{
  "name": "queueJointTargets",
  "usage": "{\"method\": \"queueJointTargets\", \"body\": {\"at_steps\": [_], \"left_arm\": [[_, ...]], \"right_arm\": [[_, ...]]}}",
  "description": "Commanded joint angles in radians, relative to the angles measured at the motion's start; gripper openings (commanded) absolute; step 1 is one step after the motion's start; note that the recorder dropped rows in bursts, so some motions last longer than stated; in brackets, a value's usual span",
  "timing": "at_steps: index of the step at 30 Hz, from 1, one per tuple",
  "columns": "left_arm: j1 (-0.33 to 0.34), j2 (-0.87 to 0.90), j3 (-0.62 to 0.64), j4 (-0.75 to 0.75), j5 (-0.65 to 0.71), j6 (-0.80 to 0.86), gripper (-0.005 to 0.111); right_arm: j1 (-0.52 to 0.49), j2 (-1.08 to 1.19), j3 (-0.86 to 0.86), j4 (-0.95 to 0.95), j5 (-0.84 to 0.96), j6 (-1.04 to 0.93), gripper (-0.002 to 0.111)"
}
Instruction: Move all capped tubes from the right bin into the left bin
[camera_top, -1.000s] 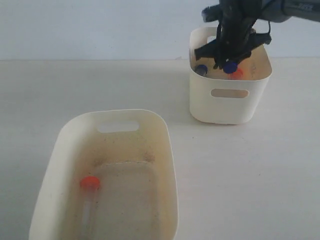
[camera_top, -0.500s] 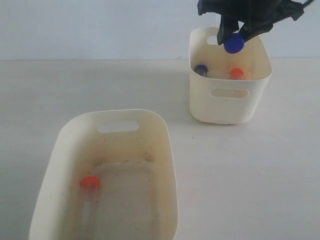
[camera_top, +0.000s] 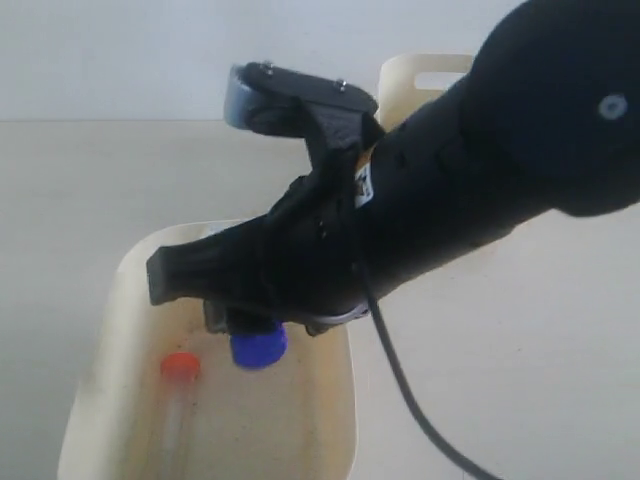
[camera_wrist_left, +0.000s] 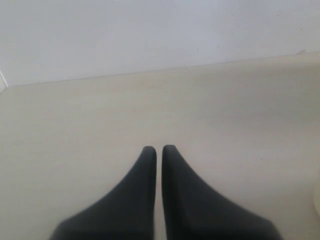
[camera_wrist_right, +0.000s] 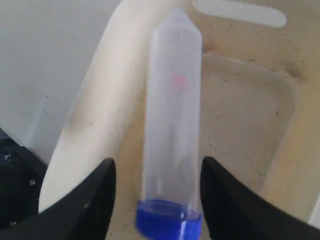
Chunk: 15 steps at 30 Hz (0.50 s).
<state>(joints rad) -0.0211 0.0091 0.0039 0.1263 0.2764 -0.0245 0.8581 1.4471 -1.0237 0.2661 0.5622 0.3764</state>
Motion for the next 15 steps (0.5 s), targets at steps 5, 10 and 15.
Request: {"method": "queueJointTargets", "body": {"at_steps": [5,10,15], "left_arm": [[0.001,-0.002,-0.004,-0.007,-0.015,-0.012,0.004],[0.001,-0.002,-0.004,-0.007,-0.015,-0.012,0.004],[0.001,-0.002,-0.004,-0.007,-0.015,-0.012,0.004]], "right_arm": [[-0.015,0.03,-0.023,-0.011,-0.061,0.048,0.055],[-0.198,0.031,-0.128,-0.013,0.032,-0.025,0.043],[-0.47,0.062,-0.238,-0.014,0.088,-0.116,0.042]]}}
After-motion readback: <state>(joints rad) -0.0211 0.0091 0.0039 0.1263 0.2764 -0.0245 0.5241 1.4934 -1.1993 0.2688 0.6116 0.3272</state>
